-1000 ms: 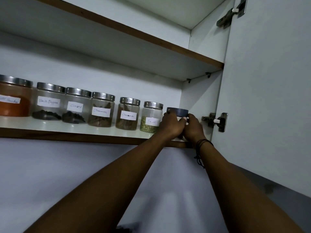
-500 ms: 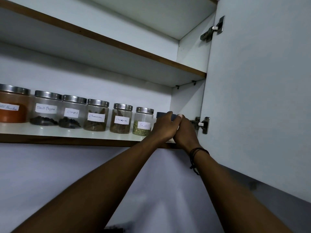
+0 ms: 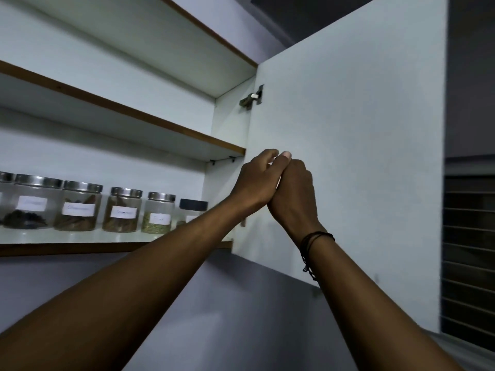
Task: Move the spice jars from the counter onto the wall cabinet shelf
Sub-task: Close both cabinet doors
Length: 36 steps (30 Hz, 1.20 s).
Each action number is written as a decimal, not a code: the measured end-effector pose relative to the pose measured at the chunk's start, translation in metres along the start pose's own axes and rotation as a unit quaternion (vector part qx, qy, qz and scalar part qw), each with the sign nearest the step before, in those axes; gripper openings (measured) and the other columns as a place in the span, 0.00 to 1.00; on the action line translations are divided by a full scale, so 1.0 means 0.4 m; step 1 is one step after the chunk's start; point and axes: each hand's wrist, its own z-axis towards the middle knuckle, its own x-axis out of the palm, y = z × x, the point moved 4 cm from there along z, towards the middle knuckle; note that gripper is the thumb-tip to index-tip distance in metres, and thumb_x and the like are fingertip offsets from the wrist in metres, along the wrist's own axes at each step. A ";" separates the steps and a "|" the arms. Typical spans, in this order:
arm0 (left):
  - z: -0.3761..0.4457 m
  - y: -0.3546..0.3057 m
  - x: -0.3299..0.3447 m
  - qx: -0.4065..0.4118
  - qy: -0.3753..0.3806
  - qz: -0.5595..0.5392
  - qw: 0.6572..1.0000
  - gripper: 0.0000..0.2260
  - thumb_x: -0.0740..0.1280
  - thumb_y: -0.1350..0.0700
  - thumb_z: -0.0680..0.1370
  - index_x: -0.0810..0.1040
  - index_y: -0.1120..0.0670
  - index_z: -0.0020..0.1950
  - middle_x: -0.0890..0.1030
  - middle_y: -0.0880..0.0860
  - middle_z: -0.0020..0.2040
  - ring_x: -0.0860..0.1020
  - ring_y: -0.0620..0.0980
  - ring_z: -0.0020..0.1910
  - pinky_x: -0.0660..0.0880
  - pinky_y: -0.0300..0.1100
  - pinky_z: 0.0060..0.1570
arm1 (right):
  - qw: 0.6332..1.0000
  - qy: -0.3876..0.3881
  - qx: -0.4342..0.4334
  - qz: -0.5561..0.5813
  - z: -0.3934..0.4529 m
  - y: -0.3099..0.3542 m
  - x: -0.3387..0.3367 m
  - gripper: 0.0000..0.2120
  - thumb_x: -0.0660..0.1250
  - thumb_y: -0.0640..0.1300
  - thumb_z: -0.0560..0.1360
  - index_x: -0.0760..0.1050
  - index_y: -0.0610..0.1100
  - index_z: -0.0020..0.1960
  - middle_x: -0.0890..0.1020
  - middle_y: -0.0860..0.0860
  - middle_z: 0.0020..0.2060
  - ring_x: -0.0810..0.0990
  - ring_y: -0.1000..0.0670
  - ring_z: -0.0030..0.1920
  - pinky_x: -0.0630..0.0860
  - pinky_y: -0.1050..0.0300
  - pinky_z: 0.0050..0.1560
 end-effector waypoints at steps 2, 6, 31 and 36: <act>0.000 -0.053 0.039 0.012 0.014 -0.014 1.000 0.23 0.59 0.40 0.81 0.75 0.51 0.70 0.79 0.51 0.67 0.77 0.49 0.66 0.72 0.50 0.68 | 0.999 -0.022 0.004 -0.039 0.003 -0.011 -0.070 0.17 0.60 0.41 0.76 0.72 0.44 0.65 0.76 0.46 0.56 0.74 0.43 0.57 0.74 0.49 0.55; -0.006 -0.127 0.123 0.024 0.046 -0.040 0.998 0.24 0.58 0.38 0.81 0.74 0.50 0.70 0.79 0.51 0.66 0.79 0.53 0.62 0.73 0.50 0.67 | 0.991 -0.045 0.010 -0.129 -0.002 -0.049 -0.198 0.20 0.60 0.46 0.77 0.70 0.47 0.69 0.73 0.47 0.65 0.70 0.43 0.65 0.66 0.49 0.66; -0.083 -0.269 0.326 0.093 0.120 0.006 0.988 0.35 0.53 0.33 0.77 0.54 0.47 0.82 0.46 0.49 0.83 0.43 0.48 0.82 0.48 0.56 0.79 | 0.974 -0.171 0.148 -0.023 -0.065 -0.209 -0.429 0.20 0.51 0.63 0.75 0.70 0.50 0.52 0.79 0.55 0.42 0.79 0.53 0.40 0.73 0.57 0.35; -0.105 -0.316 0.208 0.119 0.078 -0.048 0.989 0.39 0.56 0.35 0.74 0.51 0.45 0.82 0.46 0.48 0.83 0.42 0.44 0.81 0.45 0.52 0.80 | 0.983 -0.182 0.036 -0.011 -0.093 -0.064 -0.433 0.14 0.51 0.59 0.77 0.68 0.50 0.47 0.73 0.57 0.32 0.74 0.57 0.31 0.64 0.61 0.30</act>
